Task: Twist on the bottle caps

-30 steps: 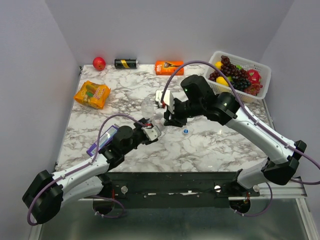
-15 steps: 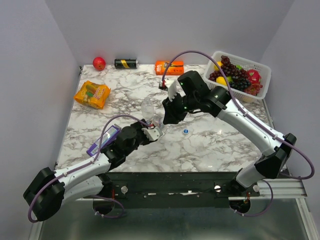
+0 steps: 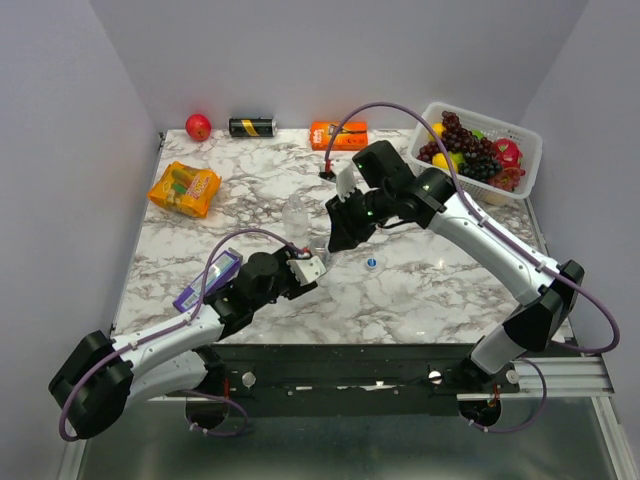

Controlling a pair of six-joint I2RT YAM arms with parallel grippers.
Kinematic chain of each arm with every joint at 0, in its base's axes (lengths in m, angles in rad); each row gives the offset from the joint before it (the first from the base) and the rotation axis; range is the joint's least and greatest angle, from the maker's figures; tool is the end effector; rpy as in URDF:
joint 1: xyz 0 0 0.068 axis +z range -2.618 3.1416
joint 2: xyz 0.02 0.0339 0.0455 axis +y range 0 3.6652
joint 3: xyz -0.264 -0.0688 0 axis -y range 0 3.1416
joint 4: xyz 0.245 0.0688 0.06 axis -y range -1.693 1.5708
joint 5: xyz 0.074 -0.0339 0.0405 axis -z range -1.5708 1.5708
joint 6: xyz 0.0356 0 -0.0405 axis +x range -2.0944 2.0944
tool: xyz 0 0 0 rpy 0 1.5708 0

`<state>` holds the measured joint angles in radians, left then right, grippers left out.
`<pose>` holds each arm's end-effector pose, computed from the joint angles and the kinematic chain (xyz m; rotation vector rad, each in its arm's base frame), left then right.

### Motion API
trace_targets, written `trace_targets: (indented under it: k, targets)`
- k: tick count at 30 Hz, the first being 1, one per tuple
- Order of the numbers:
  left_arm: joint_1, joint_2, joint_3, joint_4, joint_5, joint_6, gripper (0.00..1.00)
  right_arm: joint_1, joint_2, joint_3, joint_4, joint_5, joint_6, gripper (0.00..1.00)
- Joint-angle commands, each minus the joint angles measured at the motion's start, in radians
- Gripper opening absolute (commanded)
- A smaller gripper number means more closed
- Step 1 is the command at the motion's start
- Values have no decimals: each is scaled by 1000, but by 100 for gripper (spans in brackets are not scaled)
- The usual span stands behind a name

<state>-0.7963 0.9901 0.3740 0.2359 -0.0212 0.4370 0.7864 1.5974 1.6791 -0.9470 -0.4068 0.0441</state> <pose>0.1485 -0.1507 0.2009 1.1203 1.6047 -0.2164 0.2270 0.2474 0.3760 -1.0942 2.2830 0.8513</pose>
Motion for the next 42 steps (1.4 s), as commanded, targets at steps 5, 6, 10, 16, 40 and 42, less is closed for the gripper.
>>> trace_targets:
  k: [5, 6, 10, 16, 40, 42]
  targets:
    - [-29, 13, 43, 56, 196, -40, 0, -4, 27, 83, 28, -7, -76, 43]
    - [-30, 22, 40, 49, 201, -40, 0, -4, 27, 87, 28, -7, -79, 43]
    - [-29, 50, 49, 19, 204, -40, 0, -6, 24, 105, 27, -4, -79, 45]
    - [-30, 70, 51, 19, 198, -38, 0, -4, 41, 148, 25, -1, -70, 57]
    - [16, 79, 184, -352, 506, 149, 0, 19, -366, -185, -289, -314, -1593, 75]
    - [17, 85, 193, -354, 509, 144, 0, 27, -364, -193, -317, -314, -1663, 75]
